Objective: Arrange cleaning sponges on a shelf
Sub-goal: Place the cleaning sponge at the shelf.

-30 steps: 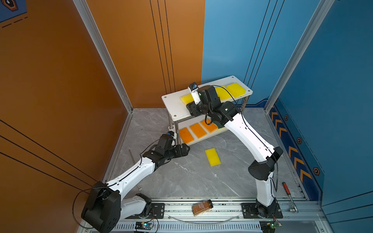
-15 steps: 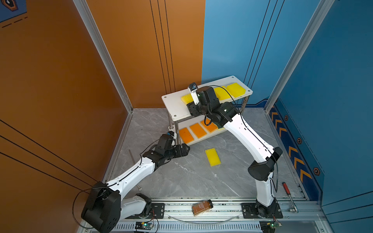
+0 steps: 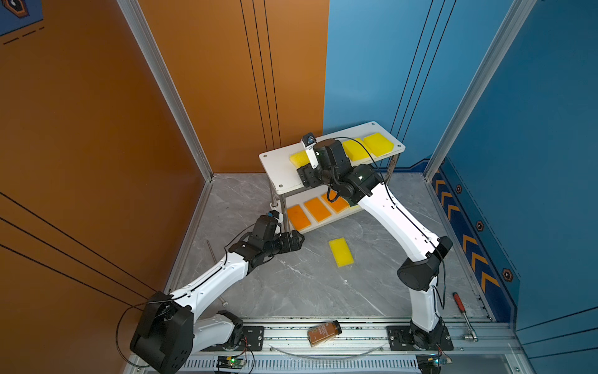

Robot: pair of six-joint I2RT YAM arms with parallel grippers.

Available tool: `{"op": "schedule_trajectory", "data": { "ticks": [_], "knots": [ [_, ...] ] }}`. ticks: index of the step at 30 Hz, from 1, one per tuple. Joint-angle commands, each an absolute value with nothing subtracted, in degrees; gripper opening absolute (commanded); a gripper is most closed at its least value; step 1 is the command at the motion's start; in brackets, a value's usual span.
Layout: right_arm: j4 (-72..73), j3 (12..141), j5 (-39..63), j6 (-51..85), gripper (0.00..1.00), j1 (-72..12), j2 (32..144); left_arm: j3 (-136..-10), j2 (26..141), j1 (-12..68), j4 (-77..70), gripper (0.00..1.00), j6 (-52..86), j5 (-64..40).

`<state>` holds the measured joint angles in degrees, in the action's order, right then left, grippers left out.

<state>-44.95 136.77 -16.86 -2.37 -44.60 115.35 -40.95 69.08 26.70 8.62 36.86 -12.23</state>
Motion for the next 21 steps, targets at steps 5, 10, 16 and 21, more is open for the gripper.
{"op": "schedule_trajectory", "data": {
  "ticks": [5, 10, 16, 21],
  "knots": [
    [-45.16, 137.38, -16.0, -4.44, 0.92, -44.87, 108.59, -40.69, 68.29, 26.9, 9.76, 0.98, 36.0, -12.13],
    [-46.78, 137.36, -13.43, -4.31, 0.96, -44.69, 105.21, -40.79, 68.38, 26.91, 9.67, 0.98, 36.09, -12.13],
    [-49.43, 128.4, -12.3, -3.55, 1.0, -44.37, 96.77, -40.96, 68.03, 26.98, 9.8, 0.98, 35.95, -12.32],
    [-50.42, 113.83, -10.47, 0.49, 1.0, -42.47, 87.25, -40.94, 67.84, 26.81, 9.93, 0.98, 35.71, -12.13]
  ]
}}
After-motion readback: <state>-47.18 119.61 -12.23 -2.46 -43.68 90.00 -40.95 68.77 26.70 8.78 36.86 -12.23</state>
